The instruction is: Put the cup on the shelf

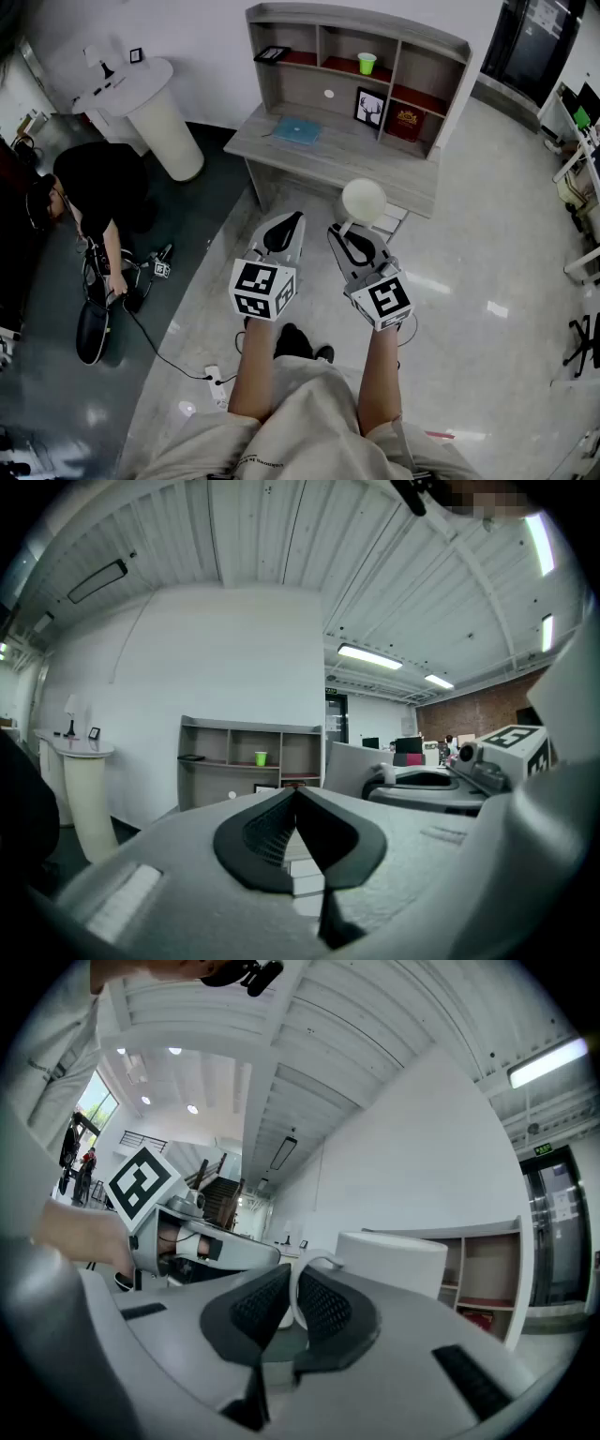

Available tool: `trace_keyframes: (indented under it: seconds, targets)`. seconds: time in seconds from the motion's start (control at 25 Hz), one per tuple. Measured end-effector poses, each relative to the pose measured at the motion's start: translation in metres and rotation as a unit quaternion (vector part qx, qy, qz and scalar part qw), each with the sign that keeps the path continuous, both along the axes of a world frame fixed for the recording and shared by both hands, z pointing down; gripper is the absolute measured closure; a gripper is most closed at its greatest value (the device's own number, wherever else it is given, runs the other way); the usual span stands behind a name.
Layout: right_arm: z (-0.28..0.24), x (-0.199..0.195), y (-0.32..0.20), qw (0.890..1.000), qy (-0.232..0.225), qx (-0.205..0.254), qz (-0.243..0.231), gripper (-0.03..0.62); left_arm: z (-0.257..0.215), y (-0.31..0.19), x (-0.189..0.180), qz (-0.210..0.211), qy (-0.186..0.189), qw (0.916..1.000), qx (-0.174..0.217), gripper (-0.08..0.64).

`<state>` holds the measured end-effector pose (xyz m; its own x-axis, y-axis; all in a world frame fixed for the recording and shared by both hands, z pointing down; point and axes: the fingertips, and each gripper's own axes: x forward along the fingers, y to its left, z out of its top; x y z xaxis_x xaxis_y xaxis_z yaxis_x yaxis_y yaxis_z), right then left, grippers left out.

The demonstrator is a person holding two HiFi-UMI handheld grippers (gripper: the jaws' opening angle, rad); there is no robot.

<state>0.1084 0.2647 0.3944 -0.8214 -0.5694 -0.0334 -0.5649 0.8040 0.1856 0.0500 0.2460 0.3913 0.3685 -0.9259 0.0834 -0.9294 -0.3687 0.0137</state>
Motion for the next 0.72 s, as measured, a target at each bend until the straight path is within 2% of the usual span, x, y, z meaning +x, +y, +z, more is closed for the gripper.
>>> trace_keyframes:
  seconds: [0.32,0.48,0.64,0.72]
  targets:
    - [0.014,-0.005,0.0,1.0,0.0,0.0,0.0,0.555,0.016,-0.003,-0.011,-0.016,0.001,0.9999,-0.005,0.549]
    - [0.016,-0.006,-0.013,0.999,0.028,0.011,0.02,0.555,0.01,-0.011,-0.011,-0.009,-0.003,1.0,0.003,0.549]
    - [-0.001,-0.003,-0.024,1.0,-0.007,0.014,0.024,0.552,-0.006,-0.017,-0.009,0.003,-0.009,0.9997,0.022,0.549]
    - [-0.007,-0.002,-0.032,0.999,-0.004,0.023,0.042,0.551,-0.012,-0.02,-0.013,0.005,-0.016,0.9995,0.027,0.549]
